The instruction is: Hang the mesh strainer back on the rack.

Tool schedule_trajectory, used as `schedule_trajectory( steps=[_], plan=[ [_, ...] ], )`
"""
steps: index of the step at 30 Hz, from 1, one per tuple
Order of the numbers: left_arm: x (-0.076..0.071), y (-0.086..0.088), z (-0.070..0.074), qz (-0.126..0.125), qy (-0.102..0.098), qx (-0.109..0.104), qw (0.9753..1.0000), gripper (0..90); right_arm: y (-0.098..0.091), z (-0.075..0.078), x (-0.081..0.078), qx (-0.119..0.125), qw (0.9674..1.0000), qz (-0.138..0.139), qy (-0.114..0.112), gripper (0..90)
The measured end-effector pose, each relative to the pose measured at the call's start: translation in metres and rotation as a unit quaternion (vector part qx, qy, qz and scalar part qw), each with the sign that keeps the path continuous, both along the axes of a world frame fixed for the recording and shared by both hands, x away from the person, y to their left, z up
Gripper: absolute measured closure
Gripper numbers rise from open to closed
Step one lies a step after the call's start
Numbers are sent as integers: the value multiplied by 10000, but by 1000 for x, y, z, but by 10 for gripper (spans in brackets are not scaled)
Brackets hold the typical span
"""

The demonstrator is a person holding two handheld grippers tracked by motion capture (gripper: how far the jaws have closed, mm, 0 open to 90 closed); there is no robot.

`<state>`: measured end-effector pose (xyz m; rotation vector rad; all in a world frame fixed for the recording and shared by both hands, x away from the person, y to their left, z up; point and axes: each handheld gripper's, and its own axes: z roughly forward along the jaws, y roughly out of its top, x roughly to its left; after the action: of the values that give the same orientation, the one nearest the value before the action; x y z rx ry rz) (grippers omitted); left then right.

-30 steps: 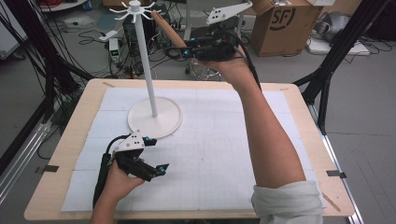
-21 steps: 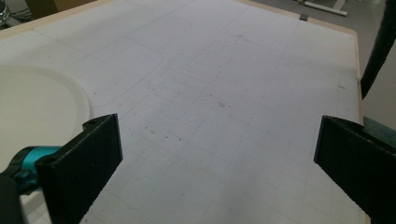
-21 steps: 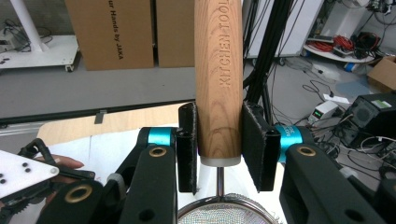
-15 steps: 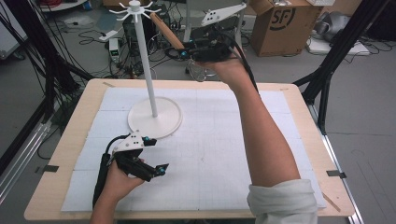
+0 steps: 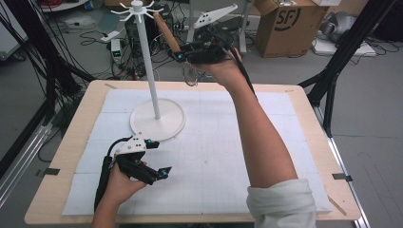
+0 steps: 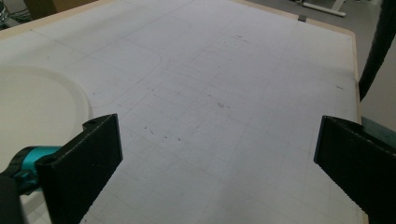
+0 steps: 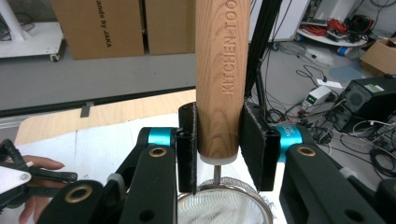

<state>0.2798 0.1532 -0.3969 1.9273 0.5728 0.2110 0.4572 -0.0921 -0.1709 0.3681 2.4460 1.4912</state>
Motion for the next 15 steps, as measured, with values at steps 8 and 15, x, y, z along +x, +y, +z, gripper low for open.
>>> schedule_trajectory(
  steps=[8,15],
  plan=[
    [-1,1,0,12,-24,-8,10000,16,8,-1,4,-125,9998,-141,31,689],
    [-1,2,0,20,-23,-27,10000,16,7,-3,9,-102,9997,-218,68,690]
  ],
)
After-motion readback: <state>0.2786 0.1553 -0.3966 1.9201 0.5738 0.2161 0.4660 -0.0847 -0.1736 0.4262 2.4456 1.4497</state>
